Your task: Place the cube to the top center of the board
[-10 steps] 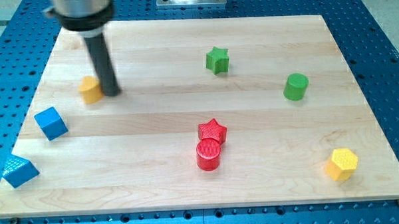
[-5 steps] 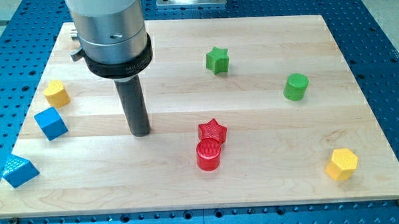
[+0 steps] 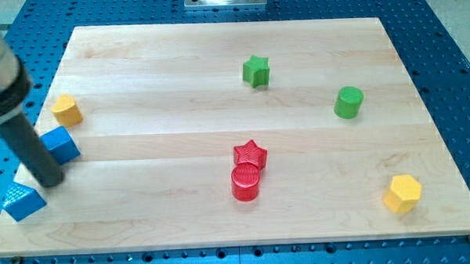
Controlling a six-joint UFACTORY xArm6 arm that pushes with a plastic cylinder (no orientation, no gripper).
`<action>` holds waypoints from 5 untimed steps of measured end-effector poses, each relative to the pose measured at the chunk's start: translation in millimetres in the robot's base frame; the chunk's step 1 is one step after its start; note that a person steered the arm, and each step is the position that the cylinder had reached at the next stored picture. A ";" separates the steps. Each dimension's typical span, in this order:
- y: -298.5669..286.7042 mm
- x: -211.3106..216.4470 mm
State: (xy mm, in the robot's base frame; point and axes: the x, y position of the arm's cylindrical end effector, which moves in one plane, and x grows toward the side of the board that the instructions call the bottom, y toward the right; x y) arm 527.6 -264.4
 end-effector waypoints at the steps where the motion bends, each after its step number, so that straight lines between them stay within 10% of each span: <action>1: -19.2 -2.5; 5: 56.0 -76.0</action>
State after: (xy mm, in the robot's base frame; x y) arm 451.5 -208.4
